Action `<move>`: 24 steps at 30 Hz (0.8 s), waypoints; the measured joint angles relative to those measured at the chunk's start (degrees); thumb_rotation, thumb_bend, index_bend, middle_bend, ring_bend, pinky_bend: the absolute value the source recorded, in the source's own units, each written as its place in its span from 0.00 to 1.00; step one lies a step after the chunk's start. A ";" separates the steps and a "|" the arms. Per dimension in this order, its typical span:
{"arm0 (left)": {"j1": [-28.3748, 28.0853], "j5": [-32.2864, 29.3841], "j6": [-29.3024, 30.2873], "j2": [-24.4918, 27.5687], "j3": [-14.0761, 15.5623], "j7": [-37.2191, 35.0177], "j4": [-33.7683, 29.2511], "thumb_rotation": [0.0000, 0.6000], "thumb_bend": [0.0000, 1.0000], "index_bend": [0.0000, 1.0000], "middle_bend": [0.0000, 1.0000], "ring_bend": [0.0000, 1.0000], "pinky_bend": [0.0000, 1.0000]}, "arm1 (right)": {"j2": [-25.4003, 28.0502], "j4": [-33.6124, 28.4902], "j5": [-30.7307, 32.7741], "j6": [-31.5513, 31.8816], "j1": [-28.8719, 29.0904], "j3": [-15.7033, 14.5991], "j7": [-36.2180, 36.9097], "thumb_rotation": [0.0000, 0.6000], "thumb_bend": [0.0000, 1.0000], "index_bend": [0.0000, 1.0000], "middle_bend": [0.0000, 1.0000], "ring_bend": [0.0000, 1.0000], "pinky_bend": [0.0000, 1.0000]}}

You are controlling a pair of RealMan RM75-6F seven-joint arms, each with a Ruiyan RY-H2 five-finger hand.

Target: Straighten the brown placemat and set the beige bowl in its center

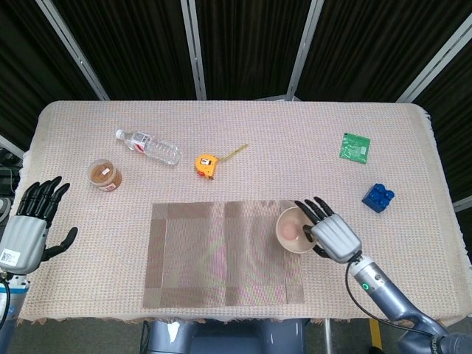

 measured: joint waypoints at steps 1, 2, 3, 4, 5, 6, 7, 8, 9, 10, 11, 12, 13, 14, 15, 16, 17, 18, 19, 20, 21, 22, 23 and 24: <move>-0.01 -0.16 -0.02 0.02 -0.07 -0.08 0.04 1.00 0.37 0.00 0.00 0.00 0.00 | 0.06 -0.92 -0.12 -1.13 0.90 0.40 -0.87 1.00 0.33 0.67 0.00 0.00 0.00; -0.01 -0.31 -0.05 0.05 -0.14 -0.17 0.11 1.00 0.37 0.00 0.00 0.00 0.00 | 0.07 -1.75 -0.12 -2.40 1.82 0.82 -1.72 1.00 0.33 0.67 0.00 0.00 0.00; -0.01 -0.58 -0.10 0.09 -0.24 -0.29 0.20 1.00 0.37 0.00 0.00 0.00 0.00 | -0.01 -2.79 0.04 -4.27 3.10 1.43 -2.93 1.00 0.33 0.67 0.00 0.00 0.00; -0.02 -0.84 -0.16 0.11 -0.32 -0.42 0.28 1.00 0.37 0.00 0.00 0.00 0.00 | -0.15 -3.48 0.23 -5.73 4.11 1.92 -3.95 1.00 0.33 0.67 0.00 0.00 0.00; -0.02 -1.12 -0.24 0.15 -0.41 -0.56 0.37 1.00 0.37 0.00 0.00 0.00 0.00 | -0.38 -4.08 0.46 -7.19 5.15 2.42 -5.08 1.00 0.33 0.67 0.00 0.00 0.00; -0.02 -1.54 -0.35 0.20 -0.54 -0.78 0.53 1.00 0.37 0.00 0.00 0.00 0.00 | -0.87 -4.71 0.82 -9.04 6.51 3.08 -6.72 1.00 0.33 0.67 0.00 0.00 0.00; -0.03 -1.87 -0.43 0.25 -0.65 -0.95 0.69 1.00 0.37 0.00 0.00 0.00 0.00 | -1.40 -5.06 1.15 -10.35 7.50 3.55 -7.98 1.00 0.33 0.67 0.00 0.00 0.00; -0.03 -2.17 -0.53 0.29 -0.76 -1.14 0.87 1.00 0.37 0.00 0.00 0.00 0.00 | -2.10 -5.28 1.56 -11.58 8.42 3.99 -9.26 1.00 0.34 0.67 0.00 0.00 0.00; -0.03 -2.54 -0.65 0.35 -0.88 -1.42 1.10 1.00 0.37 0.00 0.00 0.00 0.00 | -3.25 -5.43 2.17 -13.10 9.56 4.52 -10.89 1.00 0.34 0.67 0.00 0.00 0.00; -0.03 -2.76 -0.74 0.40 -0.95 -1.64 1.24 1.00 0.37 0.00 0.00 0.00 0.00 | -4.21 -5.44 2.65 -14.07 10.31 4.87 -12.04 1.00 0.34 0.67 0.00 0.00 0.00; -0.03 -2.94 -0.80 0.45 -1.02 -1.80 1.38 1.00 0.37 0.00 0.00 0.00 0.00 | -5.23 -5.35 3.13 -14.94 11.00 5.17 -13.13 1.00 0.34 0.67 0.00 0.00 0.00; -0.01 -3.20 -0.86 0.52 -1.10 -2.00 1.58 1.00 0.37 0.00 0.00 0.00 0.00 | -6.65 -5.06 3.77 -15.91 11.79 5.51 -14.48 1.00 0.33 0.67 0.00 0.00 0.00; 0.01 -3.36 -0.91 0.57 -1.14 -2.16 1.71 1.00 0.37 0.00 0.00 0.00 0.00 | -7.76 -4.71 4.28 -16.56 12.33 5.72 -15.39 1.00 0.33 0.67 0.00 0.00 0.00; 0.03 -3.48 -0.96 0.62 -1.17 -2.33 1.79 1.00 0.37 0.00 0.00 0.00 0.00 | -8.91 -4.27 4.86 -17.17 12.83 5.93 -16.25 1.00 0.33 0.67 0.00 0.00 0.00; 0.04 -3.68 -1.06 0.68 -1.20 -2.52 1.95 1.00 0.37 0.00 0.00 0.00 0.00 | -10.47 -3.61 5.76 -17.92 13.45 6.21 -17.40 1.00 0.33 0.67 0.00 0.00 0.00; 0.05 -3.83 -1.14 0.71 -1.23 -2.64 2.06 1.00 0.37 0.00 0.00 0.00 0.00 | -11.62 -3.10 6.51 -18.41 13.87 6.42 -18.21 1.00 0.33 0.67 0.00 0.00 0.00; 0.06 -3.96 -1.20 0.73 -1.25 -2.77 2.12 1.00 0.37 0.00 0.00 0.00 0.00 | -12.74 -2.59 7.30 -18.83 14.27 6.62 -19.00 1.00 0.33 0.67 0.00 0.00 0.00; 0.06 -4.07 -1.27 0.77 -1.28 -2.97 2.17 1.00 0.37 0.00 0.00 0.00 0.00 | -14.14 -1.91 8.34 -19.36 14.76 6.85 -20.02 1.00 0.33 0.67 0.00 0.00 0.00; 0.07 -4.11 -1.30 0.80 -1.30 -3.12 2.19 1.00 0.37 0.00 0.00 0.00 0.00 | -15.04 -1.40 9.09 -19.72 15.10 6.98 -20.81 1.00 0.33 0.67 0.00 0.00 0.00; 0.07 -4.11 -1.30 0.83 -1.31 -3.24 2.19 1.00 0.37 0.00 0.00 0.00 0.00 | -15.80 -0.90 9.74 -20.00 15.40 7.07 -21.59 1.00 0.33 0.67 0.00 0.00 0.00; 0.09 -4.03 -1.25 0.88 -1.31 -3.33 2.18 1.00 0.37 0.00 0.00 0.00 0.00 | -16.68 -0.27 10.42 -20.28 15.73 7.14 -22.57 1.00 0.33 0.67 0.00 0.00 0.00; 0.10 -3.93 -1.21 0.91 -1.30 -3.39 2.15 1.00 0.37 0.00 0.00 0.00 0.00 | -17.30 0.18 10.87 -20.43 15.93 7.17 -23.25 1.00 0.33 0.67 0.00 0.00 0.00; 0.11 -3.82 -1.19 0.94 -1.26 -3.45 2.10 1.00 0.37 0.00 0.00 0.00 0.00 | -17.81 0.59 11.37 -20.54 16.10 7.19 -23.85 1.00 0.33 0.67 0.00 0.00 0.00; 0.11 -3.71 -1.19 0.97 -1.21 -3.50 2.04 1.00 0.37 0.00 0.00 0.00 0.00 | -18.39 1.13 12.04 -20.61 16.27 7.21 -24.61 1.00 0.33 0.66 0.00 0.00 0.00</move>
